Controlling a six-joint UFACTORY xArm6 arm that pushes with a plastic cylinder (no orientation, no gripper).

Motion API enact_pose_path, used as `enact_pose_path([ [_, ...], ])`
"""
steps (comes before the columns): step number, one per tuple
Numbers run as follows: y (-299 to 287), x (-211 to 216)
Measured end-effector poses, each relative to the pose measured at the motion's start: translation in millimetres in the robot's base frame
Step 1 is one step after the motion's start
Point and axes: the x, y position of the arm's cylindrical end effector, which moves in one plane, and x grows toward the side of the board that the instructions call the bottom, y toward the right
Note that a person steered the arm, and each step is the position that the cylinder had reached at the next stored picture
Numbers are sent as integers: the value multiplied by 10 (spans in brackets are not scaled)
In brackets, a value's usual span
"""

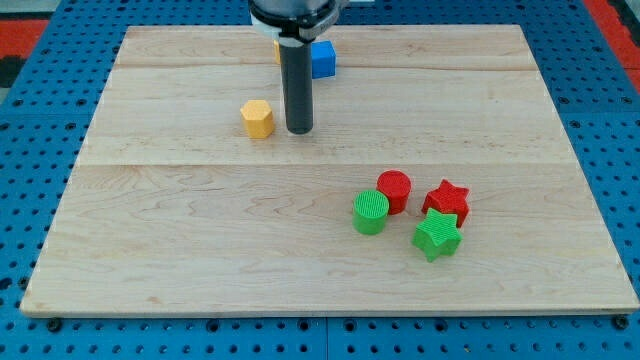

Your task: Move the yellow heart to the yellow hexagon

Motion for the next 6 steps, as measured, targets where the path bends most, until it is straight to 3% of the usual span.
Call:
enact_pose_path([
  [2, -445, 16],
  [3, -11, -44],
  [4, 198, -483],
  [6, -502, -1057],
])
